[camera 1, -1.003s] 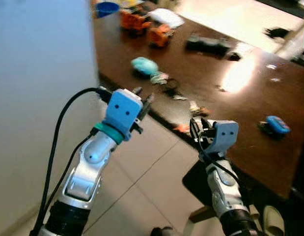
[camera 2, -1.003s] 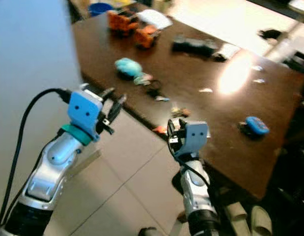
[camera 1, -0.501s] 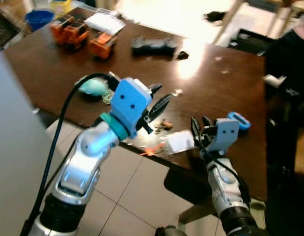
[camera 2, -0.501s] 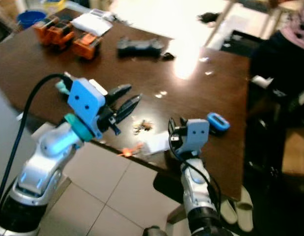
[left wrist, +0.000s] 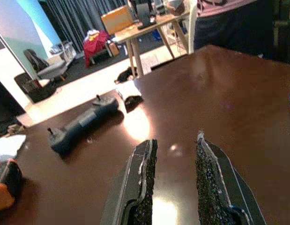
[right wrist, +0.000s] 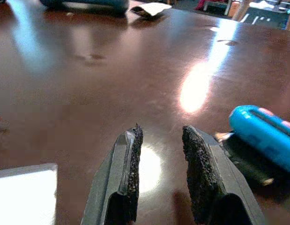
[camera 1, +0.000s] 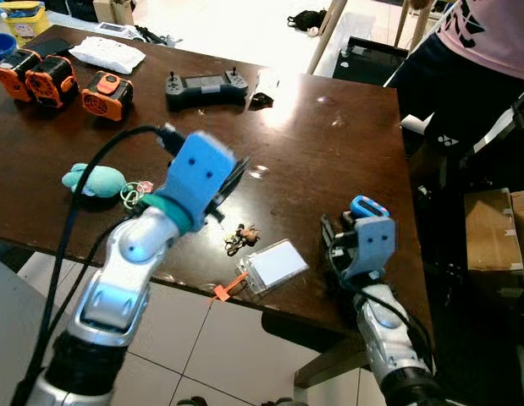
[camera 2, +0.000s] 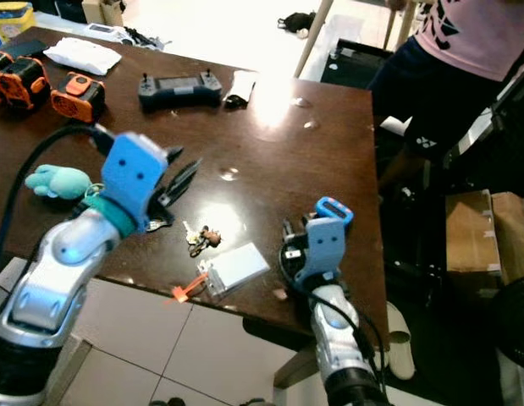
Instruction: Hang keys on a hook
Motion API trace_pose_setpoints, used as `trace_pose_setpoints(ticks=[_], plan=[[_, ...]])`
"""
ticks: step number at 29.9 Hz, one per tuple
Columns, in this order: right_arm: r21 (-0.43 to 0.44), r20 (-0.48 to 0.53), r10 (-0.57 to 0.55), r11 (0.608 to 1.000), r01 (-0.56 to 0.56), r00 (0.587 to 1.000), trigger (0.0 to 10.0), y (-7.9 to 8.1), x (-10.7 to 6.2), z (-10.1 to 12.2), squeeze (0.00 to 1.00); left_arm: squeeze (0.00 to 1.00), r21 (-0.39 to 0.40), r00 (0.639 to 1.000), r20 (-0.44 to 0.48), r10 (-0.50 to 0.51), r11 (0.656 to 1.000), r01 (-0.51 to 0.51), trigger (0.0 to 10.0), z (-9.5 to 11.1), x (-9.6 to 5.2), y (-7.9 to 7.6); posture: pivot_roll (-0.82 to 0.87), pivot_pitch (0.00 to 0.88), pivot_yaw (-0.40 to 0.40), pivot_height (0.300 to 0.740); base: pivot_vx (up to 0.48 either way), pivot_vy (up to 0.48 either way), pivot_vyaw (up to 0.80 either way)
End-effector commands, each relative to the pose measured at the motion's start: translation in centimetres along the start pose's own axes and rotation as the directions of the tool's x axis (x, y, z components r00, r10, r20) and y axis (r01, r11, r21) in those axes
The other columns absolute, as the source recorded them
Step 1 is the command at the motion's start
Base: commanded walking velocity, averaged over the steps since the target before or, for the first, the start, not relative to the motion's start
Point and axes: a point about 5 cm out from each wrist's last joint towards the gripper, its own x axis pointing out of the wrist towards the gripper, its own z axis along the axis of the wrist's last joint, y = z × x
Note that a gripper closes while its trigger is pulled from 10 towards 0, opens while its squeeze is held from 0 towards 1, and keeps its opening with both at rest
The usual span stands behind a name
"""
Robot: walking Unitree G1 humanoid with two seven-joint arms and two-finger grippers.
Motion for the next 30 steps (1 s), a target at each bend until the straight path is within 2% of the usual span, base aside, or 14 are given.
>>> trace_pose_setpoints(ticks=[1,2,6,7,9,10,15,16,17,18,20,23,29,30], plan=[[-0.017,-0.051,0.020,1.000,-0.021,0.998,10.0,0.3,-1.0,-1.3,0.00,0.00,0.024,0.997,-0.049,-0.064,0.998,0.065,10.0,-1.5,-0.8,-1.2,-0.09,0.081,0.002,0.740,0.000,0.000,0.00],[-0.023,-0.072,0.035,0.999,-0.037,0.997,10.0,0.6,-1.3,-1.8,0.00,0.00,0.011,0.993,-0.086,-0.083,0.996,0.084,10.0,-2.9,-1.5,-1.9,-0.09,0.083,0.002,0.740,0.000,0.000,0.00],[-0.025,-0.085,0.044,0.999,-0.046,0.995,10.0,0.9,-1.6,-2.2,0.00,0.00,0.000,0.990,-0.111,-0.092,0.996,0.092,10.0,-3.8,-2.1,-2.3,-0.09,0.084,0.003,0.740,0.000,0.000,0.00],[-0.023,-0.099,0.051,0.998,-0.054,0.994,10.0,1.1,-1.9,-2.5,0.00,0.00,-0.068,0.980,-0.138,-0.145,0.988,0.137,10.0,-4.6,-3.1,-3.1,-0.09,0.090,0.000,0.740,0.000,0.000,0.00],[-0.023,-0.099,0.051,0.998,-0.054,0.994,10.0,1.1,-1.9,-2.5,0.00,0.00,-0.068,0.980,-0.138,-0.145,0.988,0.137,10.0,-4.6,-3.1,-3.1,-0.09,0.090,0.000,0.740,0.000,0.000,0.00],[-0.022,-0.109,0.056,0.998,-0.059,0.992,10.0,1.2,-2.1,-2.8,0.00,0.00,-0.111,0.965,-0.156,-0.212,0.974,0.196,10.0,-5.3,-4.0,-3.9,-0.08,0.091,0.000,0.740,0.000,0.000,0.00],[-0.021,-0.117,0.057,0.998,-0.060,0.991,10.0,1.3,-2.2,-3.0,0.00,0.00,-0.111,0.950,-0.188,-0.249,0.967,0.231,10.0,-6.1,-4.7,-4.6,-0.08,0.094,-0.001,0.740,0.000,0.000,0.00],[-0.021,-0.124,0.058,0.998,-0.061,0.991,10.0,1.2,-2.2,-3.1,0.00,0.00,-0.087,0.931,-0.230,-0.282,0.959,0.269,10.0,-7.3,-5.1,-5.7,-0.08,0.098,-0.005,0.740,0.000,0.000,0.00],[-0.021,-0.124,0.058,0.998,-0.061,0.991,10.0,1.2,-2.2,-3.1,0.00,0.00,-0.087,0.931,-0.230,-0.282,0.959,0.269,10.0,-7.3,-5.1,-5.7,-0.08,0.098,-0.005,0.740,0.000,0.000,0.00],[-0.027,-0.127,0.058,0.998,-0.062,0.990,10.0,1.2,-2.2,-3.1,0.00,0.00,-0.066,0.915,-0.265,-0.304,0.952,0.298,10.0,-8.4,-5.1,-6.7,-0.09,0.103,-0.008,0.740,0.000,0.000,0.00],[-0.027,-0.127,0.058,0.998,-0.062,0.990,10.0,1.2,-2.2,-3.1,0.00,0.00,-0.066,0.915,-0.265,-0.304,0.952,0.298,10.0,-8.4,-5.1,-6.7,-0.09,0.103,-0.008,0.740,0.000,0.000,0.00],[-0.034,-0.130,0.056,0.998,-0.061,0.990,10.0,1.0,-2.2,-3.2,0.00,0.00,-0.055,0.890,-0.301,-0.342,0.938,0.342,10.0,-9.5,-5.1,-8.2,-0.09,0.108,-0.008,0.740,0.000,0.000,0.00],[-0.034,-0.131,0.050,0.998,-0.055,0.990,10.0,0.9,-2.3,-3.3,0.00,0.00,-0.056,0.874,-0.317,-0.368,0.927,0.370,10.0,-10.1,-5.6,-8.7,-0.10,0.111,-0.009,0.740,0.000,0.000,0.00],[-0.031,-0.131,0.047,0.998,-0.052,0.990,10.0,0.9,-2.4,-3.3,0.00,0.00,-0.047,0.878,-0.327,-0.349,0.934,0.353,7.9,-10.4,-5.8,-8.7,-0.10,0.112,-0.009,0.740,0.000,0.000,0.00]])
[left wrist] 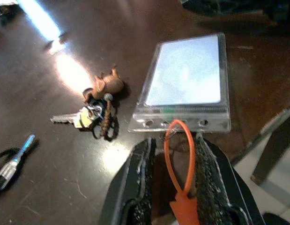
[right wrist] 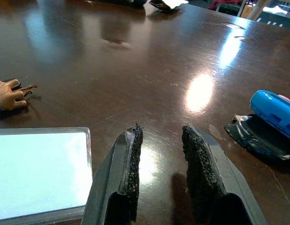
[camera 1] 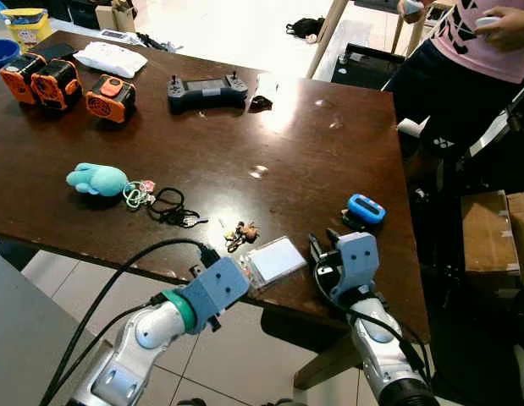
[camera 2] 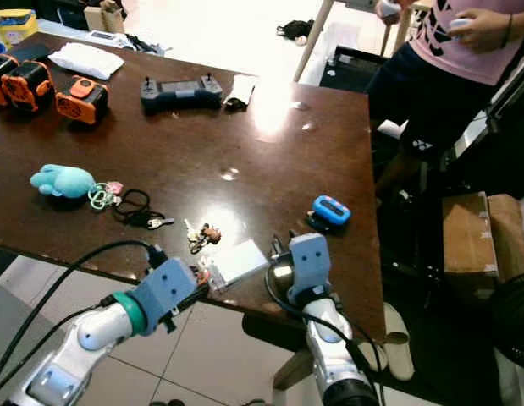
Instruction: Hang keys on a hook
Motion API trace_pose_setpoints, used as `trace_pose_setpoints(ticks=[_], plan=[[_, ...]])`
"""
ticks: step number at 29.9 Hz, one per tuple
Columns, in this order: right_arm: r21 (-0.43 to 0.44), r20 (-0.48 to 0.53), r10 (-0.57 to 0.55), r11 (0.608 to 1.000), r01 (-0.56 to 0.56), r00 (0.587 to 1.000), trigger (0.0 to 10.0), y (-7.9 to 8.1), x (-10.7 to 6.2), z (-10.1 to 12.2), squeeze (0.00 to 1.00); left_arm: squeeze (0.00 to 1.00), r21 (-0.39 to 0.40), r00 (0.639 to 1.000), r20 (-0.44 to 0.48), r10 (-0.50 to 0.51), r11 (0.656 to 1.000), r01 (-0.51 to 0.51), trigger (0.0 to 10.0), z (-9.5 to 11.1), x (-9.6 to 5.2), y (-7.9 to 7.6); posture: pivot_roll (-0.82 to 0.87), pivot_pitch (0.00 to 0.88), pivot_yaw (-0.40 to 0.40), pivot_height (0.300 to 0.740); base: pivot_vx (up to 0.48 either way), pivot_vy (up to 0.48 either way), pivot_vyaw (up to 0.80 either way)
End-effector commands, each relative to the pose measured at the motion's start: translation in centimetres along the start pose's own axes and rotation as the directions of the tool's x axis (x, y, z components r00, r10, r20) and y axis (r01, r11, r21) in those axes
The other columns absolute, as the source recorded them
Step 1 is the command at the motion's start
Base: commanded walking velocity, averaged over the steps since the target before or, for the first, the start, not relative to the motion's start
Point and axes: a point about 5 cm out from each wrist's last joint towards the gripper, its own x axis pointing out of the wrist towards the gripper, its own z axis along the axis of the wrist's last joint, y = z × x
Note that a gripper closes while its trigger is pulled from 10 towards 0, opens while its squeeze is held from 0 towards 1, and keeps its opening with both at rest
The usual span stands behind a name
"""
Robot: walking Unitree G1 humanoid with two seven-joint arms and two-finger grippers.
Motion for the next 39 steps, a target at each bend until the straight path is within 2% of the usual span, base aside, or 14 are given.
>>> trace_pose_setpoints(ticks=[1,3,4,5,7,8,22,23,26,27,31,32,34,39], plan=[[0.005,-0.100,-0.001,1.000,0.002,0.995,10.0,0.0,-1.3,-2.0,0.00,0.00,-0.016,0.997,-0.068,-0.029,0.999,0.028,7.9,-1.6,-0.2,-1.1,-0.10,0.112,-0.009,0.740,0.000,0.000,0.00],[0.007,-0.098,-0.003,1.000,0.004,0.995,10.0,0.0,-1.3,-1.9,0.00,0.00,-0.013,0.998,-0.068,0.000,1.000,-0.001,4.5,-1.7,-0.1,-0.9,-0.10,0.112,-0.009,0.740,0.000,0.000,0.00],[0.007,-0.098,-0.003,1.000,0.004,0.995,10.0,0.0,-1.3,-1.9,0.00,0.00,-0.013,0.998,-0.068,0.000,1.000,-0.001,4.5,-1.7,-0.1,-0.9,-0.10,0.112,-0.009,0.740,0.000,0.000,0.00],[0.008,-0.097,-0.004,1.000,0.004,0.995,10.0,0.0,-1.2,-1.9,0.00,0.00,-0.009,0.998,-0.066,0.008,1.000,-0.009,3.2,-1.7,0.0,-0.9,-0.10,0.112,-0.009,0.740,0.000,0.000,0.00],[0.008,-0.097,-0.004,1.000,0.004,0.995,10.0,0.0,-1.2,-1.9,0.00,0.00,-0.009,0.998,-0.066,0.008,1.000,-0.009,3.2,-1.7,0.0,-0.9,-0.10,0.112,-0.009,0.740,0.000,0.000,0.00],[0.008,-0.097,-0.003,1.000,0.004,0.995,10.0,0.0,-1.2,-1.9,0.00,0.00,-0.006,0.998,-0.065,0.017,1.000,-0.018,0.0,-1.8,0.0,-0.7,-0.09,0.111,-0.009,0.740,0.000,0.000,0.00],[0.014,-0.091,-0.004,1.000,0.005,0.996,10.0,0.2,-1.0,-1.9,0.00,0.00,0.008,0.980,-0.057,0.190,0.982,-0.190,0.0,-2.4,-1.0,1.9,-0.09,0.101,-0.003,0.740,0.000,0.000,0.00],[0.014,-0.090,-0.004,1.000,0.005,0.996,10.0,0.1,-1.0,-1.8,0.00,0.00,-0.046,0.962,-0.008,0.272,0.961,-0.272,9.4,-1.5,-1.2,2.9,-0.09,0.099,-0.005,0.740,0.000,0.000,0.00],[0.015,-0.084,0.000,1.000,0.001,0.997,10.0,0.2,-0.9,-1.7,0.00,0.00,-0.151,0.921,0.060,0.385,0.916,-0.373,10.0,0.3,-1.3,4.5,-0.09,0.099,-0.007,0.740,0.000,0.000,0.00],[0.016,-0.075,0.006,1.000,-0.005,0.997,10.0,0.3,-0.8,-1.5,0.00,0.00,-0.261,0.872,0.122,0.473,0.863,-0.432,10.0,2.1,-1.6,5.9,-0.09,0.099,-0.011,0.740,0.000,0.000,0.00],[0.018,-0.067,0.011,1.000,-0.010,0.998,10.0,0.4,-0.7,-1.3,0.00,0.00,-0.337,0.837,0.163,0.523,0.827,-0.451,10.0,3.5,-1.8,6.8,-0.09,0.098,-0.015,0.740,0.000,0.000,0.00],[0.027,-0.051,0.018,1.000,-0.016,0.999,10.0,0.6,-0.4,-1.0,0.00,0.00,-0.412,0.790,0.226,0.570,0.791,-0.453,10.0,5.5,-2.0,7.8,-0.08,0.096,-0.023,0.740,0.000,0.000,0.00],[0.048,-0.023,0.024,0.999,-0.023,0.999,10.0,0.9,0.1,-0.3,0.00,0.00,-0.449,0.722,0.338,0.603,0.778,-0.440,10.0,8.9,-2.2,9.2,-0.08,0.095,-0.029,0.740,0.000,0.000,0.00],[0.068,-0.015,0.022,0.997,-0.021,1.000,10.0,1.0,0.3,-0.1,0.00,0.00,-0.413,0.701,0.382,0.603,0.790,-0.454,10.0,10.2,-1.6,9.4,-0.08,0.091,-0.033,0.740,0.000,0.000,0.00]])
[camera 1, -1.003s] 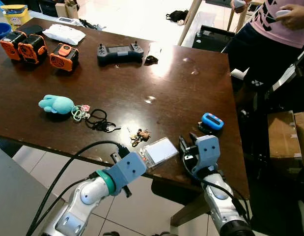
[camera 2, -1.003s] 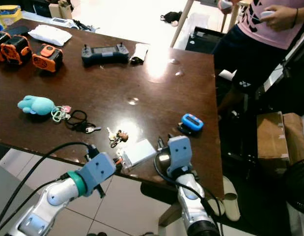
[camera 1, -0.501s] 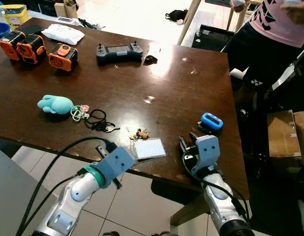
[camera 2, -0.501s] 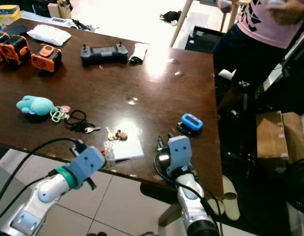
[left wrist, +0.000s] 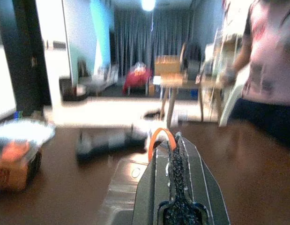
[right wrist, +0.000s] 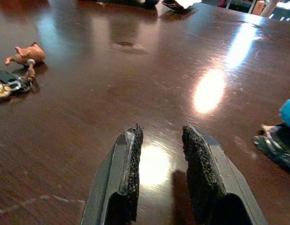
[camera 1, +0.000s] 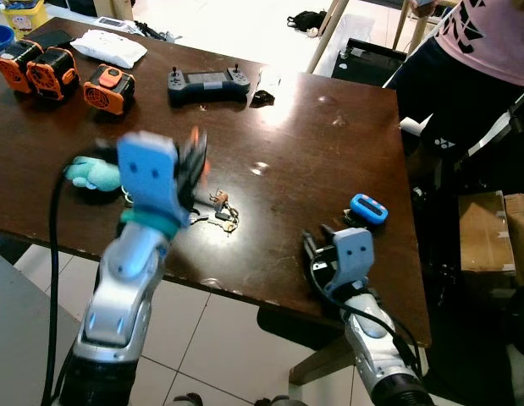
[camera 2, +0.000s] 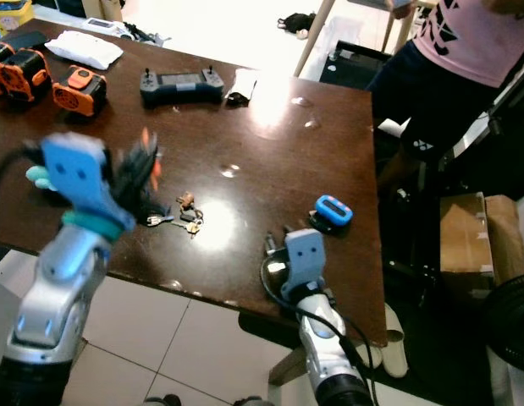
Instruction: Hang keys on a hook
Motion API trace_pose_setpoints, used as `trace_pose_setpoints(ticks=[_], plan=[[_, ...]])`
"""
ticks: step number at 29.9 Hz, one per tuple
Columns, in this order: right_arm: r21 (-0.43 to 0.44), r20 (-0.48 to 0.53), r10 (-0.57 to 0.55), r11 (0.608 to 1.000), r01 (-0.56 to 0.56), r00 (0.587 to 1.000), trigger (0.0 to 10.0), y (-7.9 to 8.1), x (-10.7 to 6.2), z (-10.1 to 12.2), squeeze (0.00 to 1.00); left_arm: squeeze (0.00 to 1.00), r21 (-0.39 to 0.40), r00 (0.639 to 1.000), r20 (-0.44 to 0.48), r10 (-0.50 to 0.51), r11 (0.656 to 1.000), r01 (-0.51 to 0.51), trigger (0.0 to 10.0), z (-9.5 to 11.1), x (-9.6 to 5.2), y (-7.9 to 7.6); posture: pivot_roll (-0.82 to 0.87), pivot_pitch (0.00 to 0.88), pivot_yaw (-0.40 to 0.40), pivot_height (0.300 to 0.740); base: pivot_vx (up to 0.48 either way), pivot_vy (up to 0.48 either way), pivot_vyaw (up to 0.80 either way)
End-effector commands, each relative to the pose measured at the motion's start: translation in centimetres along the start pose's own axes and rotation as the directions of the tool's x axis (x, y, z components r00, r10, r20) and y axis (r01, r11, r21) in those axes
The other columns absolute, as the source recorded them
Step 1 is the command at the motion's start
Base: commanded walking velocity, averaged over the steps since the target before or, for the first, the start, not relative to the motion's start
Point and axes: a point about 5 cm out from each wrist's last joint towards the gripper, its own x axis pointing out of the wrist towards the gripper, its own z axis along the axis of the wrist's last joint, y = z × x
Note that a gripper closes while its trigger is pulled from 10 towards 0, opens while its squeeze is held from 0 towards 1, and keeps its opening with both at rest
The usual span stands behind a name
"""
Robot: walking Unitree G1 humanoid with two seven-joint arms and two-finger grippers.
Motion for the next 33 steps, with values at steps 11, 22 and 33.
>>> trace_pose_setpoints(ticks=[11,22,33], plan=[[0.132,-0.031,-0.087,0.987,0.091,0.996,10.0,0.3,-1.0,-0.8,0.00,0.00,0.051,0.961,-0.252,0.112,0.993,-0.102,10.0,-6.0,-2.3,-1.4,-0.10,0.104,-0.029,0.740,0.000,0.000,0.00],[0.164,0.006,-0.069,0.984,0.067,0.998,10.0,0.7,-0.4,0.1,0.00,0.00,0.104,0.943,-0.285,0.171,0.984,-0.147,10.0,-7.4,-3.1,-0.4,-0.10,0.104,-0.032,0.740,0.000,0.000,0.00],[0.166,0.014,-0.056,0.985,0.052,0.998,10.0,0.9,-0.1,0.5,0.00,0.00,0.134,0.944,-0.279,0.176,0.981,-0.143,10.0,-7.5,-3.3,-0.2,-0.09,0.099,-0.030,0.740,-0.245,0.000,0.00]])
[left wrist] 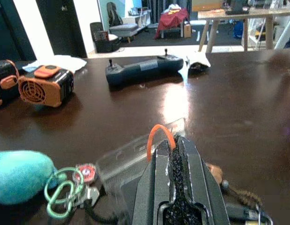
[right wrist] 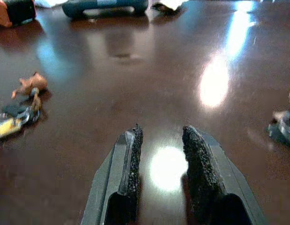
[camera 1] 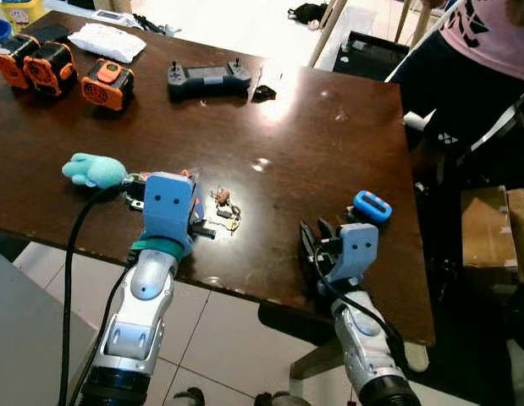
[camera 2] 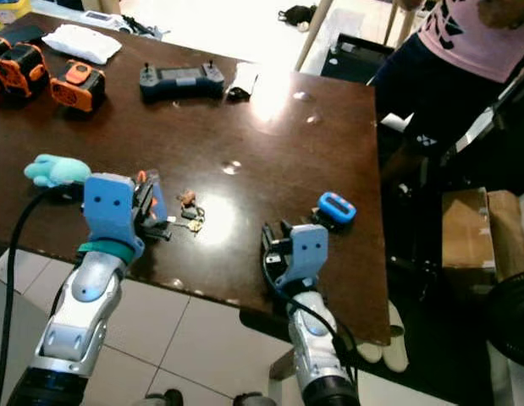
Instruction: Hang keys on a hook
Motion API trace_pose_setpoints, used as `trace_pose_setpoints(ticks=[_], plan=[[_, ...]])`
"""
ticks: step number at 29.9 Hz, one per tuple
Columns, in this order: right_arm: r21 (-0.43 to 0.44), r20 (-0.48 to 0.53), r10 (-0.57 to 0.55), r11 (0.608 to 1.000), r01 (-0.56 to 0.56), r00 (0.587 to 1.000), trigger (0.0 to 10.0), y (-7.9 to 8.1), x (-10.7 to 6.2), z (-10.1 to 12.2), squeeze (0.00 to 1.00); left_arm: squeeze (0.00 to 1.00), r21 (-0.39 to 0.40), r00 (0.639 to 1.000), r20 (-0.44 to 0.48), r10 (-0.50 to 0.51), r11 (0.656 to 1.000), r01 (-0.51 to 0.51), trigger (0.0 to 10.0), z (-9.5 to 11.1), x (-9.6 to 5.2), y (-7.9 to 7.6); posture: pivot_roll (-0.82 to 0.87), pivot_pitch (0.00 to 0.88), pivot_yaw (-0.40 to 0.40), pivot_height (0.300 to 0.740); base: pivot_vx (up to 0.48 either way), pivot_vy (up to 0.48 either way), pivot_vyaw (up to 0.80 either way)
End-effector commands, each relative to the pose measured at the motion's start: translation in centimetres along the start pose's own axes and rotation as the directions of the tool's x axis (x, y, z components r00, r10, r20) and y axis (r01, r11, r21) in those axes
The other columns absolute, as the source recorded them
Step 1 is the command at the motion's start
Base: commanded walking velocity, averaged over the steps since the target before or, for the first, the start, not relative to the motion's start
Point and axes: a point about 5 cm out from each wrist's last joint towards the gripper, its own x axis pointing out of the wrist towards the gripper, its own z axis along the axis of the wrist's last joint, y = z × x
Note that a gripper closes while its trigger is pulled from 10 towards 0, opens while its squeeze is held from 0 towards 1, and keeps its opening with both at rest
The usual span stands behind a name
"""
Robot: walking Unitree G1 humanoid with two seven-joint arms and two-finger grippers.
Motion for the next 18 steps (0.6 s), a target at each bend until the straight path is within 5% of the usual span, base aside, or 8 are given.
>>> trace_pose_setpoints(ticks=[1,18], plan=[[0.009,-0.022,-0.008,1.000,0.008,1.000,10.0,-0.06,-0.34,-0.42,0.00,0.00,0.018,1.000,-0.015,-0.011,1.000,0.011,10.0,-0.50,-0.33,-0.31,-0.09,0.097,-0.031,0.740,-0.368,0.000,0.00],[-0.009,-0.035,0.002,1.000,-0.002,0.999,10.0,-0.06,-0.12,-0.41,0.00,0.00,0.031,1.000,-0.005,-0.007,0.999,0.008,10.0,-0.52,-0.26,-0.28,-0.08,0.097,-0.035,0.740,-0.368,0.000,0.00]])
